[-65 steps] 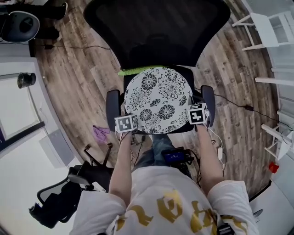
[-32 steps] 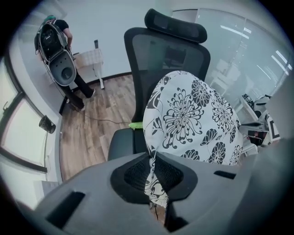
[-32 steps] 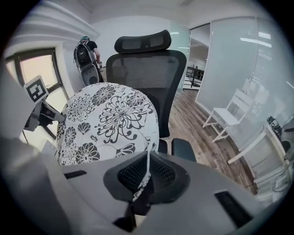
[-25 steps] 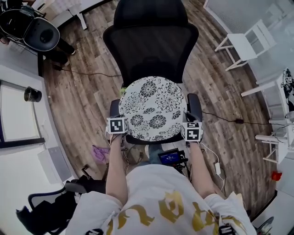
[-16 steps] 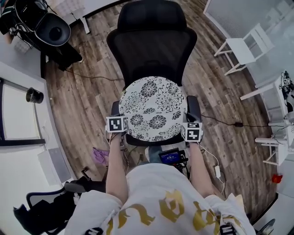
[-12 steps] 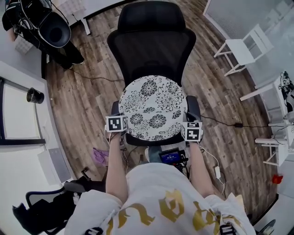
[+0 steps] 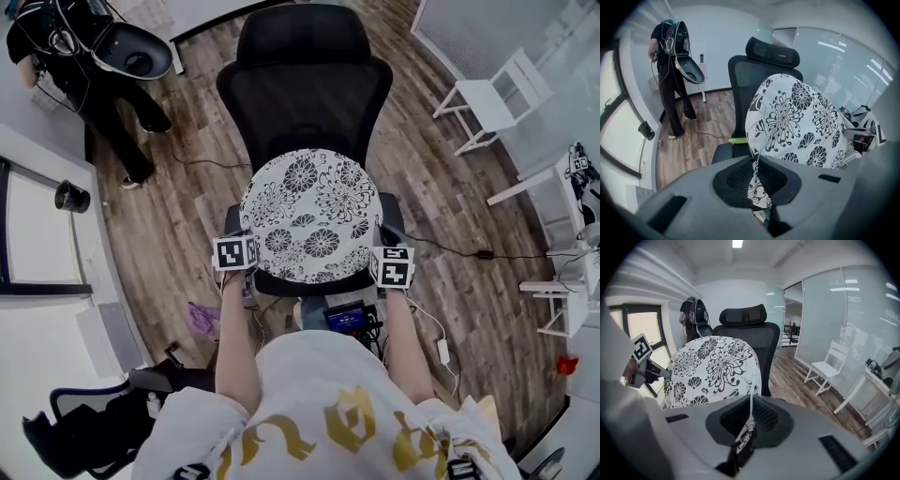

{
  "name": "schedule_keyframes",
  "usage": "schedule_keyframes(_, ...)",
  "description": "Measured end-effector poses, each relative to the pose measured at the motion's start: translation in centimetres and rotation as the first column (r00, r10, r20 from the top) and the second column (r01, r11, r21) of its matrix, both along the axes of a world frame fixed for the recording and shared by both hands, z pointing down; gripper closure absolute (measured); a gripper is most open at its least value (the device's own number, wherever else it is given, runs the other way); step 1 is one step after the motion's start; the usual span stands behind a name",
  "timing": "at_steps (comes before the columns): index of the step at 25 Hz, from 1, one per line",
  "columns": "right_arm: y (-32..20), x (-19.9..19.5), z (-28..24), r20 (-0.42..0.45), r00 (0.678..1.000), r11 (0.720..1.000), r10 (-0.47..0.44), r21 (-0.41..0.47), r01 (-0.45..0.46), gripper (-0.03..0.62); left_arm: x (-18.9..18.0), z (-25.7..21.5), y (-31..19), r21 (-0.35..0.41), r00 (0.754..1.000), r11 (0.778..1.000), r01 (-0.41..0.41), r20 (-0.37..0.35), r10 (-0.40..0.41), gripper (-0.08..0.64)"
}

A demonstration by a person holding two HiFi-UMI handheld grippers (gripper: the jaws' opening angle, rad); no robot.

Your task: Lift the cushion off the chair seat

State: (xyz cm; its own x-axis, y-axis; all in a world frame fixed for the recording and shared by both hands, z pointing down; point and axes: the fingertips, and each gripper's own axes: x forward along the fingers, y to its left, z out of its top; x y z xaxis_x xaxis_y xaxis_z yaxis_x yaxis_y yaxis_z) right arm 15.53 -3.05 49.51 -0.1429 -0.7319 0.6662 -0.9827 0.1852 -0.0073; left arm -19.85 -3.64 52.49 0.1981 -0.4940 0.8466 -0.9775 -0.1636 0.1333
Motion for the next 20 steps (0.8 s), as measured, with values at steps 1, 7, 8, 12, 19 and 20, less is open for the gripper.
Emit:
schedule_keyframes(1, 0.08, 0.05, -0.03, 0.003, 1.000, 1.000, 0.003, 0.000, -0.003, 0.574, 0.05, -0.16, 0.01, 0.004, 1.000, 1.000, 0.000, -0.002, 0.000, 0.535)
schedule_keyframes(7, 0.19, 0.31, -0.08, 0.008, 1.000, 1.000, 0.017, 0.000, -0.017, 0.574, 0.11, -1.02, -0.13, 0.021, 1.000, 1.000, 0.002, 0.000, -0.002, 0.535)
schedule_keyframes(8, 0.14, 0.35, -0.09, 0.002, 1.000, 1.000, 0.019, 0.001, -0.019, 0.574, 0.10, -1.07, -0.21, 0.023, 1.000, 1.000, 0.002, -0.001, -0.002, 0.535)
schedule_keyframes(12, -0.02, 0.42, -0.08, -0.022, 1.000, 1.000, 0.019, 0.001, -0.019, 0.574, 0.18, -0.88, -0.32, 0.027, 1.000, 1.000, 0.006, -0.008, -0.006, 0.535)
schedule_keyframes(19, -0.11, 0.55, -0.41, -0.010, 1.000, 1.000, 0.019, 0.009, -0.019, 0.575, 0.23, -1.08, -0.38, 0.035, 1.000, 0.999, 0.007, -0.011, -0.006, 0.535)
schedule_keyframes(20, -0.08, 0.51, -0.43, -0.006, 1.000, 1.000, 0.023, 0.010, -0.023, 0.575, 0.20, -1.13, -0.39, 0.035, 1.000, 0.999, 0.005, -0.015, -0.005, 0.535)
